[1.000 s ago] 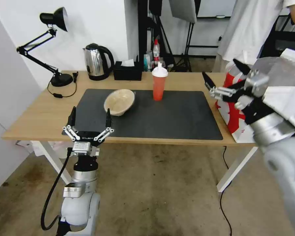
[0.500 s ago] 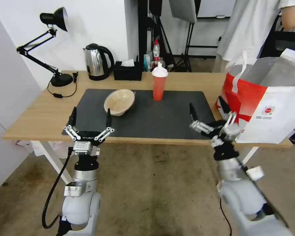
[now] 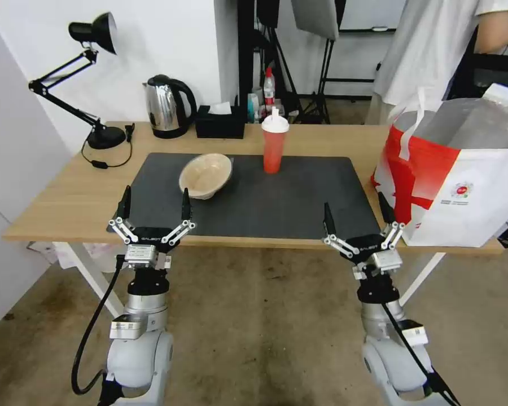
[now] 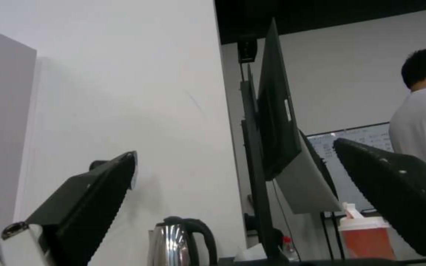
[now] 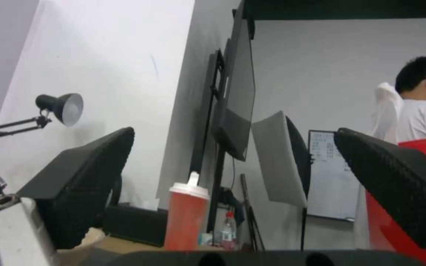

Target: Pick up the trash from the table and place it into the takeout bag.

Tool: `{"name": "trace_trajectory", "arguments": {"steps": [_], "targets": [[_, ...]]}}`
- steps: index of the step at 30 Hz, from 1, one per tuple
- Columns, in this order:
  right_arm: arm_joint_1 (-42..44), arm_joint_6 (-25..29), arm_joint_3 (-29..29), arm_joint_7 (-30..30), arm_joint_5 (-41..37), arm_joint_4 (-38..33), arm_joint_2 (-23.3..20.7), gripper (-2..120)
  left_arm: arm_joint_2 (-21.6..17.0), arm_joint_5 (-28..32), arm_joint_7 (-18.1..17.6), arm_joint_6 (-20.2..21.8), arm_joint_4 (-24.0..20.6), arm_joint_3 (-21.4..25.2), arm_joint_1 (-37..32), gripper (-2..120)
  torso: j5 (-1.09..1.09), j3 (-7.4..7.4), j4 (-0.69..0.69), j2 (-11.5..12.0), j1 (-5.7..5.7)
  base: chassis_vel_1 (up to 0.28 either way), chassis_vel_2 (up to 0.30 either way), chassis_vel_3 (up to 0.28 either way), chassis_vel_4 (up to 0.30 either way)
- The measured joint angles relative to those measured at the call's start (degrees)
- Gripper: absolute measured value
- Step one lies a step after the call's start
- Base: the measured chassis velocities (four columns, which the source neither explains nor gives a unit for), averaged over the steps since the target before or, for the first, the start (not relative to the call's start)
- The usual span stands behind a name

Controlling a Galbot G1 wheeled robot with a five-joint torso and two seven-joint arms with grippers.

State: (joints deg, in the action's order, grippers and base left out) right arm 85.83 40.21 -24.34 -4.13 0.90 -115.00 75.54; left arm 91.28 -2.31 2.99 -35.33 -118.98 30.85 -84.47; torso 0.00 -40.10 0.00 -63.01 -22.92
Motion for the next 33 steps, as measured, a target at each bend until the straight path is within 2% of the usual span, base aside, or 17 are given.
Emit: {"name": "trace_trajectory", "arguments": {"steps": [26, 28, 29, 30, 33], "targets": [[-0.9, -1.3, -0.1, 0.0, -0.9, -0.3, -0.8, 100, 0.0, 0.1, 0.0, 0.0, -0.2, 0.0, 0.0, 100, 0.00, 0.00, 0.00, 0.0, 0.00, 0.000, 0.000, 0.000, 0.000], [-2.7, -4.7, 0.6, 0.1, -2.6, -0.4, -2.1, 100, 0.0, 0.1, 0.0, 0.0, -0.2, 0.0, -0.1, 100, 0.01, 0.00, 0.00, 0.0, 0.00, 0.000, 0.000, 0.000, 0.000], [-4.6, -8.3, 1.1, 0.5, -4.2, -0.6, -3.3, 100, 0.0, 0.1, 0.0, 0.0, -0.2, -0.1, 0.0, 100, 0.00, 0.00, 0.00, 0.0, 0.00, 0.000, 0.000, 0.000, 0.000], [-4.6, -8.3, 1.1, 0.5, -4.2, -0.6, -3.3, 100, 0.0, 0.1, 0.0, 0.0, -0.2, -0.1, 0.0, 100, 0.00, 0.00, 0.00, 0.0, 0.00, 0.000, 0.000, 0.000, 0.000], [-9.3, -18.9, 3.1, 2.2, -10.6, -0.7, -6.0, 100, 0.0, 0.1, 0.0, 0.0, -0.2, -0.2, 0.0, 100, 0.00, -0.01, 0.00, 0.0, 0.00, 0.000, 0.000, 0.000, 0.000]]}}
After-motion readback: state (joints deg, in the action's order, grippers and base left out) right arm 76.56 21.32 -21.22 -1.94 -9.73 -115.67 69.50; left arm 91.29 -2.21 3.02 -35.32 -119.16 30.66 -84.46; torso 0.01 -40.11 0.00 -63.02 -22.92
